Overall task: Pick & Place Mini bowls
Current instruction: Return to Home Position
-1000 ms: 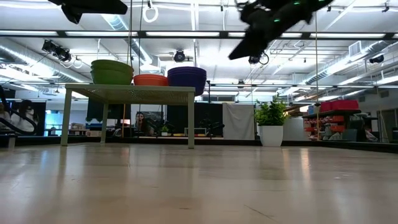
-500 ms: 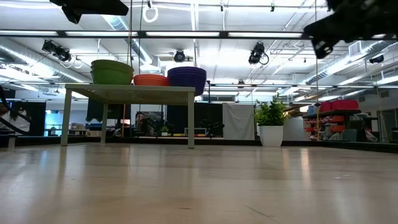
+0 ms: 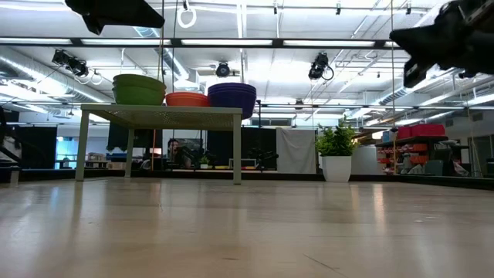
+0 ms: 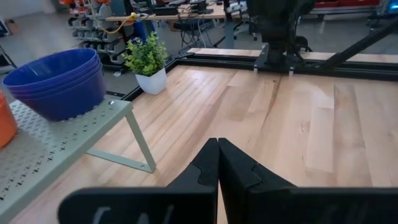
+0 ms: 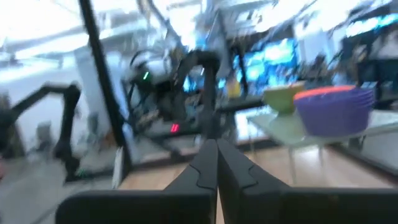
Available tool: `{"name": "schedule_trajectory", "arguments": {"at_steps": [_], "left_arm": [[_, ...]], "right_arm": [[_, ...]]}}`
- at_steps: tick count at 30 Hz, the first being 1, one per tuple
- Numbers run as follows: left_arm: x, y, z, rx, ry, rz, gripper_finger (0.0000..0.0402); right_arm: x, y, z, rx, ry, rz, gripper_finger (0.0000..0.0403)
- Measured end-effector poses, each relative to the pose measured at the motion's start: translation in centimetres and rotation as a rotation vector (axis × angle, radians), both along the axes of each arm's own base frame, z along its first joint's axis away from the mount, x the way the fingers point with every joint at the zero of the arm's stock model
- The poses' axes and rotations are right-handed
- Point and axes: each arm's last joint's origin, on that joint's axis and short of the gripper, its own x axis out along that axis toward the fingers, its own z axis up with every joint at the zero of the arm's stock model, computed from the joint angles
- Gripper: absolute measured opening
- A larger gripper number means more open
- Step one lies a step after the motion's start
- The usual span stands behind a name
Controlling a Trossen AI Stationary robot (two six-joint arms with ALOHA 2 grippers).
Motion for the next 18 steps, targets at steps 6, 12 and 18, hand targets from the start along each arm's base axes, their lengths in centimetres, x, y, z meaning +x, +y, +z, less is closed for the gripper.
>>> {"name": "schedule_trajectory", "arguments": {"at_steps": [6,12,18], "left_arm": [[0.0,0.1,0.0,-0.022,-0.026,0.036,0.0005],[0.1,1.2,-0.5,-0.041,-0.015,0.117,0.0005],[0.4,3.7,-1.0,-0.054,0.065,0.185,0.0003]], "right_arm": [[0.1,-0.2,-0.6,0.020,0.045,-0.127,0.0004],[0.3,-0.2,-2.0,0.018,0.190,-0.206,0.0004],[0.3,-0.2,-2.4,0.006,0.233,-0.228,0.0004]]}}
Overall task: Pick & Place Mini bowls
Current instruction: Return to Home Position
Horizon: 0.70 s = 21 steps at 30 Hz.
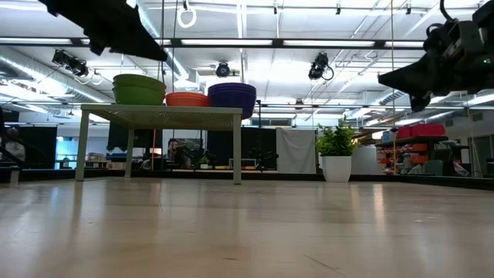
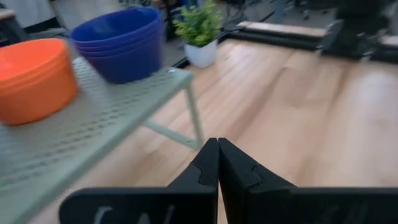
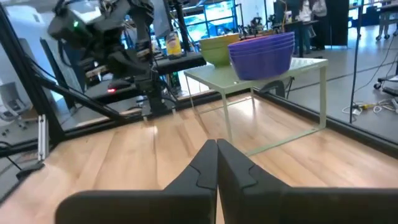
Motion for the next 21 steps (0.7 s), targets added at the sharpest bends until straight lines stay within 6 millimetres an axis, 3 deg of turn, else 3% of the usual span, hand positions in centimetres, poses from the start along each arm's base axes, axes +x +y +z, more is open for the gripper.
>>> {"name": "schedule_trajectory", "arguments": {"at_steps": [8,16,21], "left_arm": [[-3.6,3.3,1.6,0.035,-0.004,0.109,0.0002],[-9.0,5.5,-1.1,-0.047,-0.108,0.040,0.0002],[-10.4,5.9,-2.3,-0.135,-0.225,-0.159,0.0002]], "right_arm": [[0.0,0.0,0.0,-0.016,0.005,0.001,0.0004],[0.0,0.0,0.0,-0.016,0.005,0.001,0.0004],[0.0,0.0,0.0,-0.022,0.006,0.002,0.0004]]}}
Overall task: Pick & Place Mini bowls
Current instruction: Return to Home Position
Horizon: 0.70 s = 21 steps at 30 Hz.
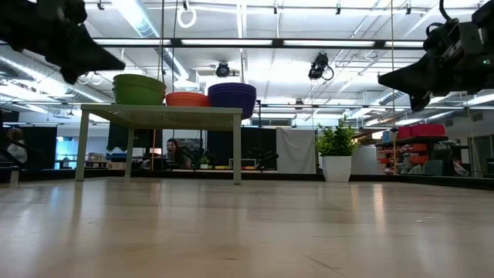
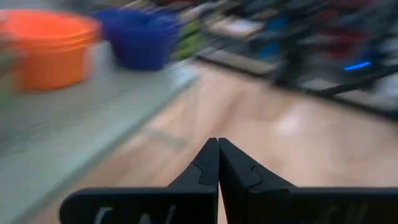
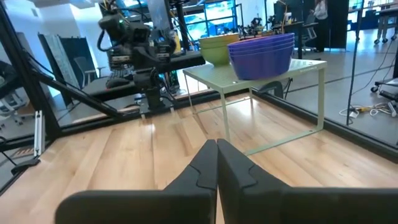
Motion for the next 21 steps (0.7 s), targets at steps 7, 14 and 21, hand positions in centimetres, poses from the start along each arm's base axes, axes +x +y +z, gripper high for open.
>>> {"name": "schedule_trajectory", "arguments": {"at_steps": [7,14,21], "left_arm": [[0.6,-0.2,-1.2,0.035,-0.230,-0.413,0.0002],[0.2,0.5,-1.2,0.059,-0.260,-0.516,0.0002],[-1.2,1.5,-1.5,0.084,-0.242,-0.436,0.0002]], "right_arm": [[0.0,0.0,0.0,-0.038,0.007,0.000,0.0004],[0.0,0.0,0.0,-0.054,0.010,0.000,0.0004],[0.0,0.0,0.0,-0.054,0.009,0.000,0.0004]]}}
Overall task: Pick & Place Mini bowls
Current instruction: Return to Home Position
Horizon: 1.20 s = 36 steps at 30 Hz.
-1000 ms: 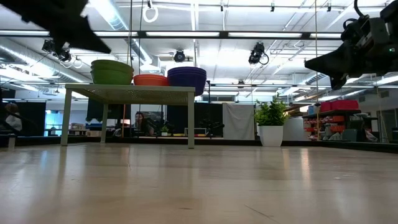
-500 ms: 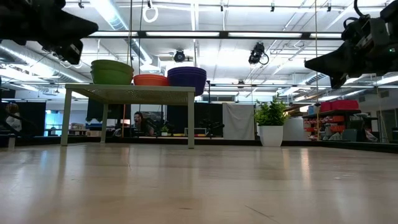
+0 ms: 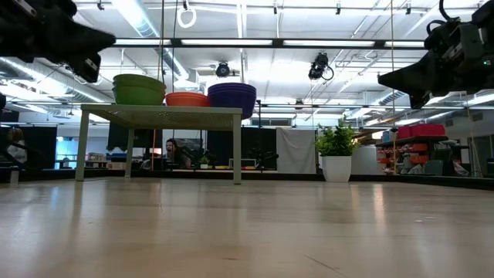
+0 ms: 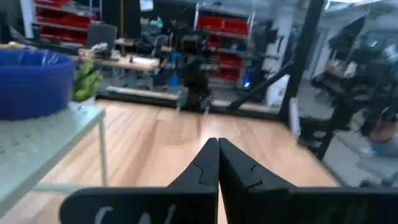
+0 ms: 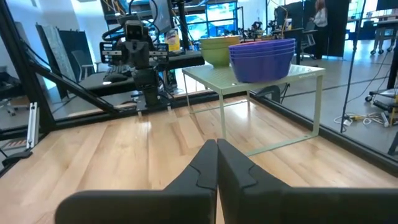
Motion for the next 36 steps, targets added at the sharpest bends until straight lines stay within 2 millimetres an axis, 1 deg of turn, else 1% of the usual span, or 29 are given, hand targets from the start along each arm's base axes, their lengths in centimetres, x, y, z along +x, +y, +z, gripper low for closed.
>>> {"name": "schedule_trajectory", "arguments": {"at_steps": [2,8,13,15,20,26,33,36], "left_arm": [[0.0,0.1,-0.1,0.030,0.012,0.013,0.0002],[0.2,0.3,-0.3,0.037,0.017,0.036,0.0002],[0.9,0.5,-2.1,0.014,-0.032,-0.012,0.0002],[1.0,0.8,-2.8,-0.005,-0.006,0.012,0.0002],[1.0,1.2,-2.8,0.001,-0.006,-0.007,0.0002],[1.0,1.4,-3.1,0.122,0.027,0.005,0.0003],[1.2,1.5,-3.3,0.083,0.056,0.051,0.0020],[1.2,1.5,-3.3,0.036,0.048,0.047,0.0023]], "right_arm": [[0.0,0.0,0.0,0.004,0.000,0.000,0.0004],[0.0,0.0,0.0,0.007,-0.002,0.005,0.0004],[0.0,0.0,0.0,0.008,-0.003,0.005,0.0004],[0.0,0.0,0.0,0.008,-0.003,0.005,0.0004],[0.0,0.0,0.0,0.008,-0.003,0.005,0.0004],[0.0,0.0,0.0,0.008,-0.003,0.005,0.0004],[0.0,0.0,0.0,0.008,-0.003,0.005,0.0004],[0.0,0.0,0.0,0.008,-0.003,0.005,0.0004]]}}
